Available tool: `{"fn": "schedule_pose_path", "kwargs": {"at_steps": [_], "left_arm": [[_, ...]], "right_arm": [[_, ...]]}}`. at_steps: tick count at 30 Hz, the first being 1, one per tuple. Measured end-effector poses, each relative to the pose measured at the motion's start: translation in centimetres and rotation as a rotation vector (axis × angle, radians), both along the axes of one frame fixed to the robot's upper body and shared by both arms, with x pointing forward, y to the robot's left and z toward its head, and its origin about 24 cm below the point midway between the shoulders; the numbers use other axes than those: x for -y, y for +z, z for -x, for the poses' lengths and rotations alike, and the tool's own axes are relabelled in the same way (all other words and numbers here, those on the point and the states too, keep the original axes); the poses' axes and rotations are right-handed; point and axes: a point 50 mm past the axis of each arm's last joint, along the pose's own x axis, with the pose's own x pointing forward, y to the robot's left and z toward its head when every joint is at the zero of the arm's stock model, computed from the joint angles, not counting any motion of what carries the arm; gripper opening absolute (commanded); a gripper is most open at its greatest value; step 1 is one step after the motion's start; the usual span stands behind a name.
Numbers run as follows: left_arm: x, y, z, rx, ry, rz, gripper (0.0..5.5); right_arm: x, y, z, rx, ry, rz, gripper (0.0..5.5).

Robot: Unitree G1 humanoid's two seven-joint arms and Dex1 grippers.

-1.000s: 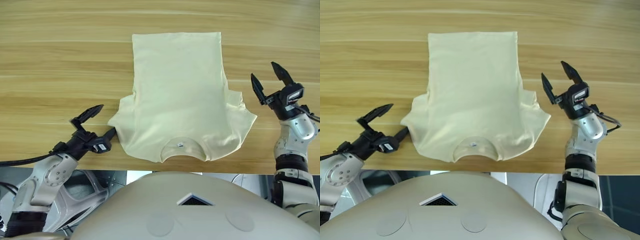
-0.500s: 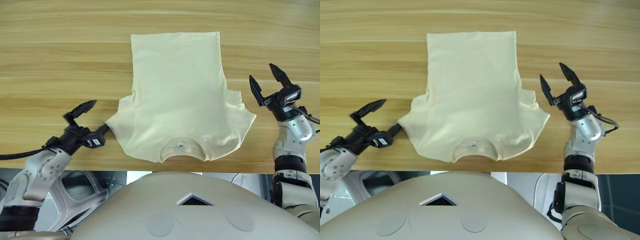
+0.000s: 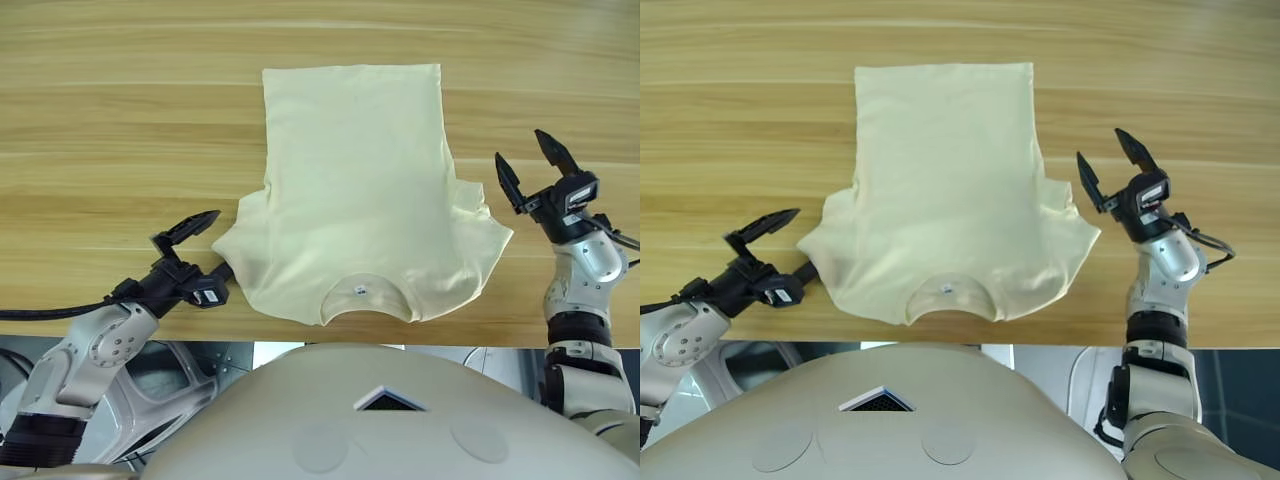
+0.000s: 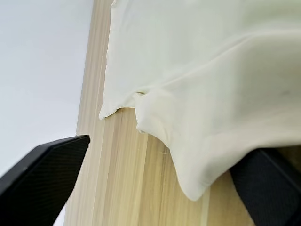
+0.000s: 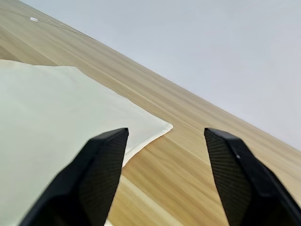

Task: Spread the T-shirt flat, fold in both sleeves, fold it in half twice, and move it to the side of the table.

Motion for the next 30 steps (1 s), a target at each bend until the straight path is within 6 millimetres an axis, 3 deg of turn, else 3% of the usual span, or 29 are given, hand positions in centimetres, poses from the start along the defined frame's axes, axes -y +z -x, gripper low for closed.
{"fn": "schedule_pose_path", "kwargs": {"at_steps": [6, 8, 20, 30], "left_arm": [[-0.6, -0.7, -0.6, -0.008, 0.023, -0.01, 3.62], [-1.0, -0.9, -0.9, -0.002, 0.047, -0.034, 3.58], [-0.9, -1.9, -0.8, -0.041, 0.045, -0.043, 0.99], [-0.9, -1.4, -1.1, -0.032, 0.012, -0.062, 0.17]], "right_arm": [[0.0, -0.1, 0.2, -0.004, -0.002, 0.0, 2.97], [0.0, -0.1, 0.2, -0.006, -0.004, 0.0, 2.97], [0.0, -0.3, 0.3, -0.01, -0.006, -0.003, 2.97], [0.2, -0.5, 0.8, -0.02, -0.018, -0.005, 2.97]]}}
